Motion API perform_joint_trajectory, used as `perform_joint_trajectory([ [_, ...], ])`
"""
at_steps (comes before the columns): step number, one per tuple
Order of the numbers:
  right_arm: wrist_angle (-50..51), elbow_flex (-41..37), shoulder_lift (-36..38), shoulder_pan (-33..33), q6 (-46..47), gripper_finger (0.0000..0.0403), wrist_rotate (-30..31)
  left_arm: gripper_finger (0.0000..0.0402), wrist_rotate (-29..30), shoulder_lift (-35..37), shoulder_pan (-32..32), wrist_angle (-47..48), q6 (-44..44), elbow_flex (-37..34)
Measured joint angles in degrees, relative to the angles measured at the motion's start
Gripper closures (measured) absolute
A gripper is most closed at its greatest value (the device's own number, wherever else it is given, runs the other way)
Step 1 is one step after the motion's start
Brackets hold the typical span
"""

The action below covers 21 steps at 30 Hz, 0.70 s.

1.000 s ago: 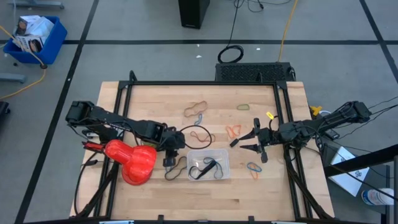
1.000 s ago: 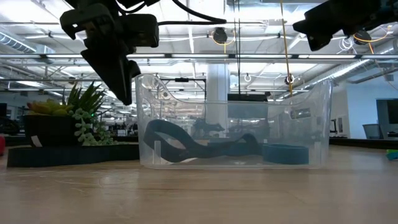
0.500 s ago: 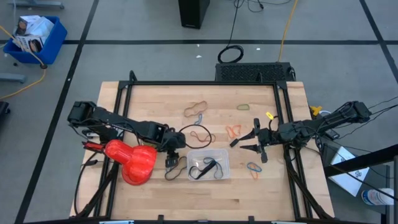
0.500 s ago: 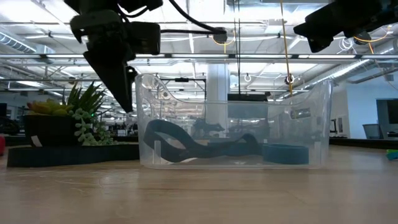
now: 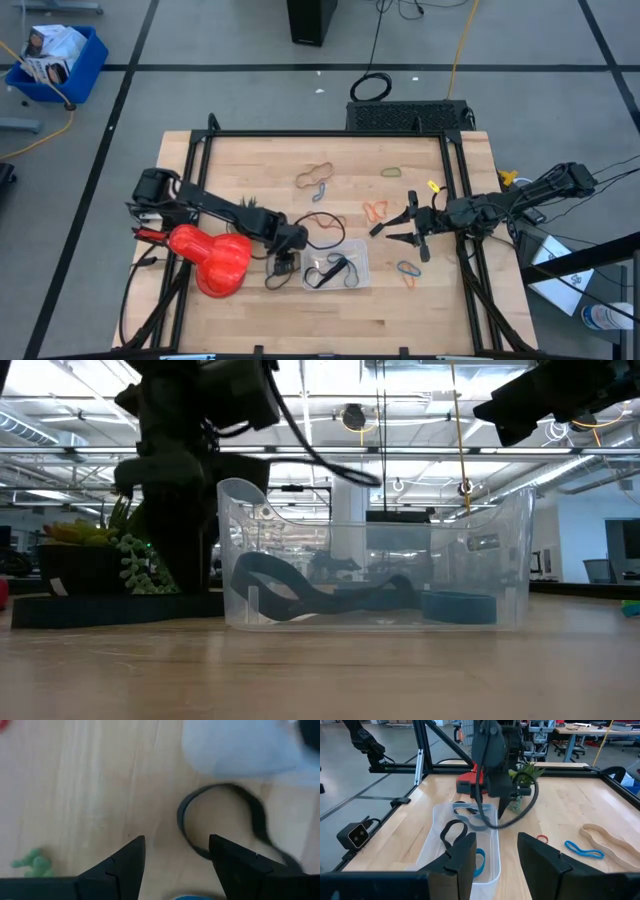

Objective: Pick and place rubber bands into bin
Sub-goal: Put the black rubber band into the bin

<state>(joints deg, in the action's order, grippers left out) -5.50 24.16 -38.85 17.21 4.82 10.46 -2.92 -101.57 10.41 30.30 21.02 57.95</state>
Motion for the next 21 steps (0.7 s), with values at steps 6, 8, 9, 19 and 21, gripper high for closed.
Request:
perform_joint_trajectory([
  [6,0.22,0.00,-0.02,0.00,0.02,0.0261,0.00,0.0190,-0.02,-1.72,0.09,0.01,-1.17,0.23],
  [8,0.20,0.00,-0.02,0.00,0.02,0.0261,0.00,0.0213,0.55,-1.70,0.15,0.01,-1.25,0.20],
  [9,0.20,0.00,0.00,0.00,0.00,0.0261,0.00,0.0227,0.87,-1.63,0.17,0.03,-1.40,0.15],
  [19,0.20,0.00,0.00,0.00,-1.42,0.0261,0.00,0.0387,-0.80,-1.43,-0.04,-0.41,-2.92,0.04],
  [21,0.20,0.00,-0.02,0.00,-1.42,0.0261,0.00,0.0392,-2.94,-0.74,-0.66,-0.32,-1.86,-0.08],
])
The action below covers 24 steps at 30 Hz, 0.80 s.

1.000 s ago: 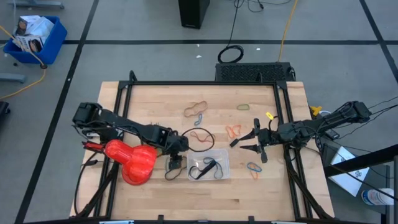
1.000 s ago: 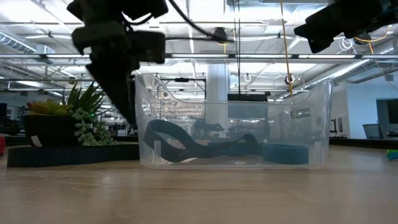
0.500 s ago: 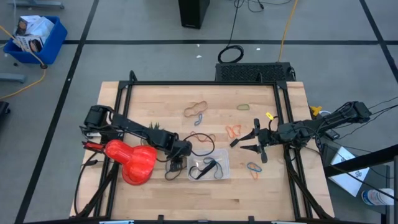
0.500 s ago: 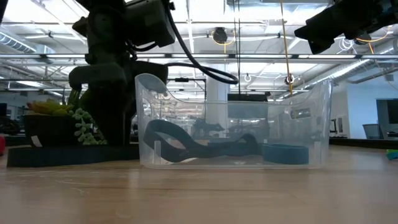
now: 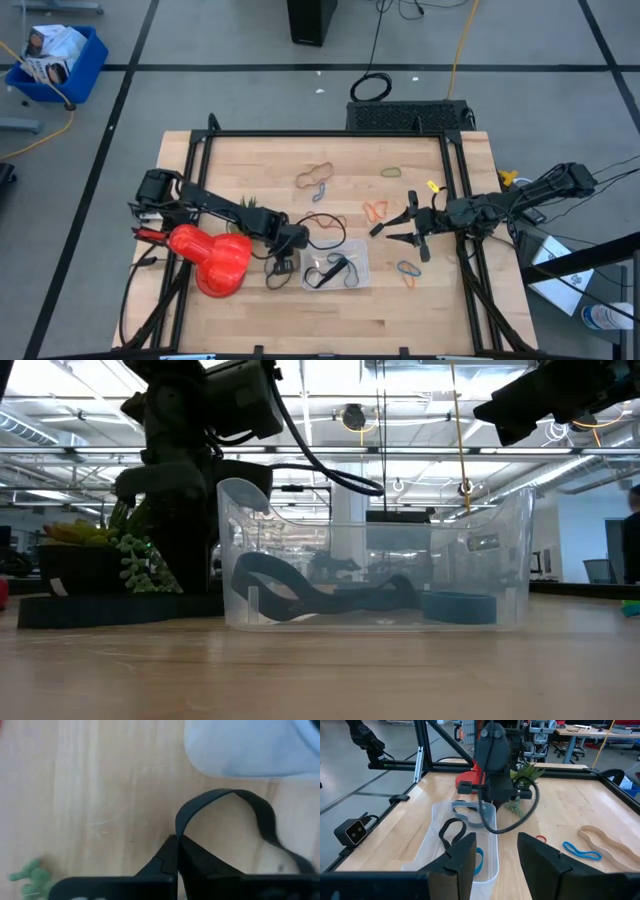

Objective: Pick and place rubber bands into bin
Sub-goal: Put the black rubber band into the bin

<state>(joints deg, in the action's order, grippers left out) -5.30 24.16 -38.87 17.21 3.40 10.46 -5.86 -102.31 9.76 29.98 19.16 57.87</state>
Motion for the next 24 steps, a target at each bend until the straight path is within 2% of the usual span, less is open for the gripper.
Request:
perform_joint_trajectory([
  [4,0.00,0.00,0.02,0.00,0.00,0.0261,0.00,0.0394,-6.38,3.02,-1.09,0.65,-0.04,-0.18],
  [8,-0.02,0.00,0.02,0.00,0.00,0.0261,0.00,0.0393,-9.52,8.31,-3.14,0.35,-0.73,-0.10],
  [19,-0.38,0.00,0.00,0.00,0.35,0.0261,0.00,0.0395,-7.84,24.92,-8.76,-3.52,-1.01,-0.01],
  [24,-0.48,0.00,0.02,0.00,0.32,0.0261,0.07,0.0391,-7.67,28.67,-11.10,-8.72,0.96,-0.01],
])
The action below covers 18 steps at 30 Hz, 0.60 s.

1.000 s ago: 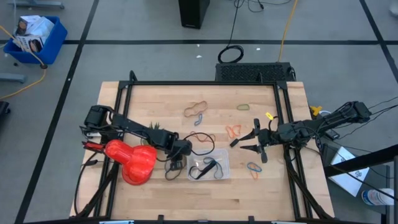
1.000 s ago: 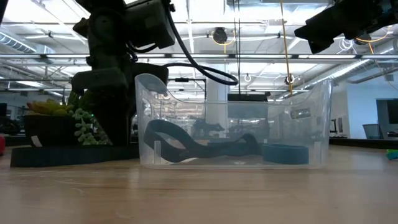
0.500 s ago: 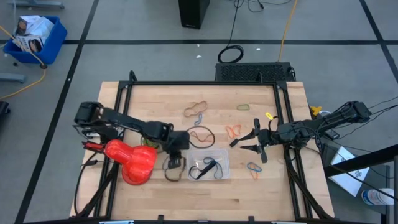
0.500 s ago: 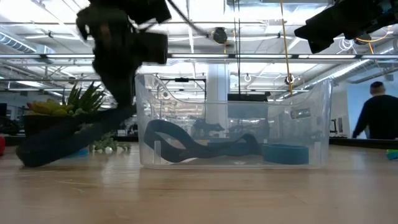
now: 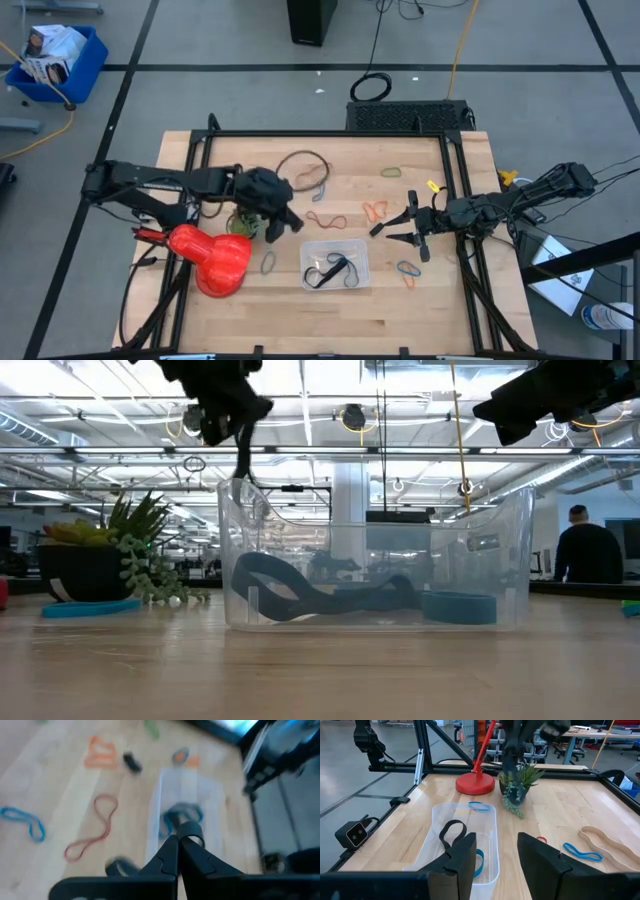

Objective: Pick and place rubber bands into bin
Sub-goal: Put the black rubber band into the bin

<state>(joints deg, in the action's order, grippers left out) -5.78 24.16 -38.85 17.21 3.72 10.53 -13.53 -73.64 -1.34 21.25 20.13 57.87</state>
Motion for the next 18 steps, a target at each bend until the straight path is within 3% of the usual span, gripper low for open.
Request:
perform_joint_trajectory([
  [7,-0.04,0.00,-0.02,0.00,-0.08,0.0261,0.11,0.0393,-6.42,-1.50,-0.65,-11.73,4.70,0.11],
  [12,-0.18,0.00,0.00,0.00,-0.10,0.0261,0.15,0.0397,-18.46,-4.06,-0.37,-20.51,11.51,0.11],
  [18,-0.31,0.00,0.01,0.00,-0.02,0.0261,0.15,0.0396,-24.87,-9.24,0.41,-28.15,15.84,0.09],
])
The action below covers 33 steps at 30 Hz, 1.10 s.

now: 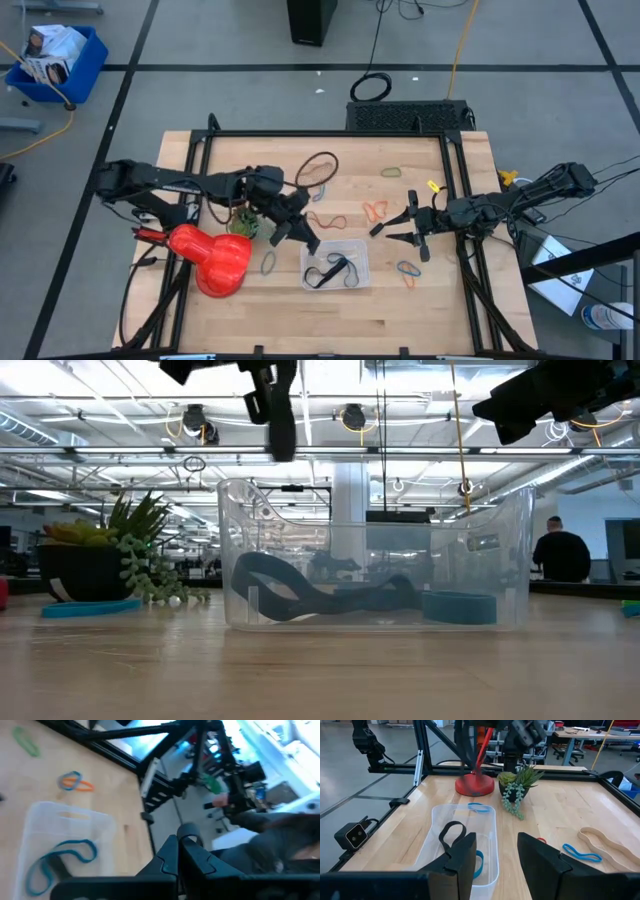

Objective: Pick and place rubber bands into bin
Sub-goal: Put the black rubber band into the bin

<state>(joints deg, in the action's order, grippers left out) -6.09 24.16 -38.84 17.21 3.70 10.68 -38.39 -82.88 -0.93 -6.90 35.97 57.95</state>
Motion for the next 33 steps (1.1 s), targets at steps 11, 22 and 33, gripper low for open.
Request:
perform_joint_trajectory([
  [11,0.07,0.00,-0.01,0.01,-0.03,0.0261,0.00,0.0395,-1.59,-8.05,1.26,-1.18,-1.02,0.00],
  [22,0.31,0.00,-0.01,0.00,-0.09,0.0261,0.00,0.0386,0.96,-17.27,1.38,-1.10,-3.02,-0.02],
  [33,0.33,0.00,-0.01,0.02,-0.09,0.0261,0.00,0.0377,0.96,-22.54,1.42,-0.88,-3.93,-0.04],
])
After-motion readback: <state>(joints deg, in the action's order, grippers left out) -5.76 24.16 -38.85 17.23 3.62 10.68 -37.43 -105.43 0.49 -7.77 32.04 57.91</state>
